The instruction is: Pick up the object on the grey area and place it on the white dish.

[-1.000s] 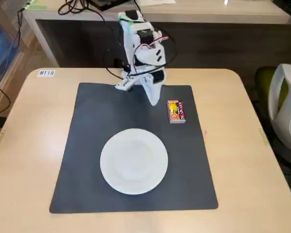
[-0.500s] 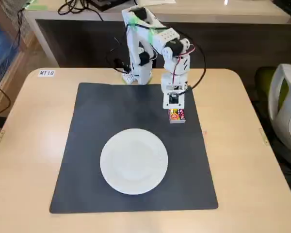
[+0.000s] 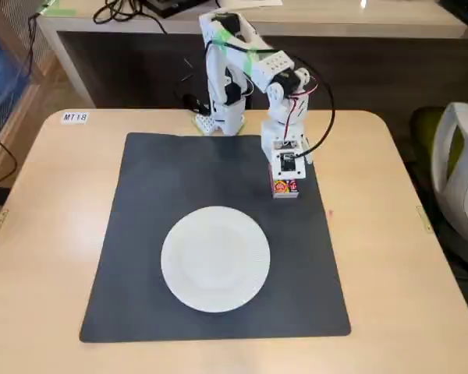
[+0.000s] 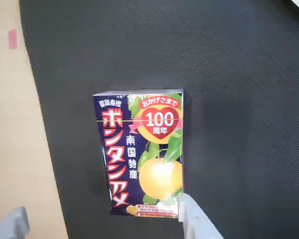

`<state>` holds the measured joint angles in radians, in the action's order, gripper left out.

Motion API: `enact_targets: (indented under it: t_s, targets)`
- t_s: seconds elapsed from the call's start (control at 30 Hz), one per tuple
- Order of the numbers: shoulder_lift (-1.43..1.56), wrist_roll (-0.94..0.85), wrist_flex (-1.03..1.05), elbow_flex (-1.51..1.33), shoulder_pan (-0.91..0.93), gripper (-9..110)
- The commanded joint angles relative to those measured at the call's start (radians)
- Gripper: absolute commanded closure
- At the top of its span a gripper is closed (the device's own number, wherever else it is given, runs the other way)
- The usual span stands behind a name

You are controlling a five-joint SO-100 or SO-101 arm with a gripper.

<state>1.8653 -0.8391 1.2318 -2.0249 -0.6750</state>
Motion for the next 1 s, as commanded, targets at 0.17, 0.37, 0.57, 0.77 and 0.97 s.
enact_targets:
  t_s: [0.17,0.37,0.57,0.77,0.97]
  targets:
    - [-0.107,-0.029,-0.038,0.055,0.021,62]
    - [-0.204,-0.038,-0.071,0.071,0.023,64]
    - [-0.249,-0.038,-0.112,0.071,0.026,72]
    - [-0.245,-0.026,-0.132,0.071,0.04,81]
    - [-0.215,-0.023,-0.137,0.091,0.057,80]
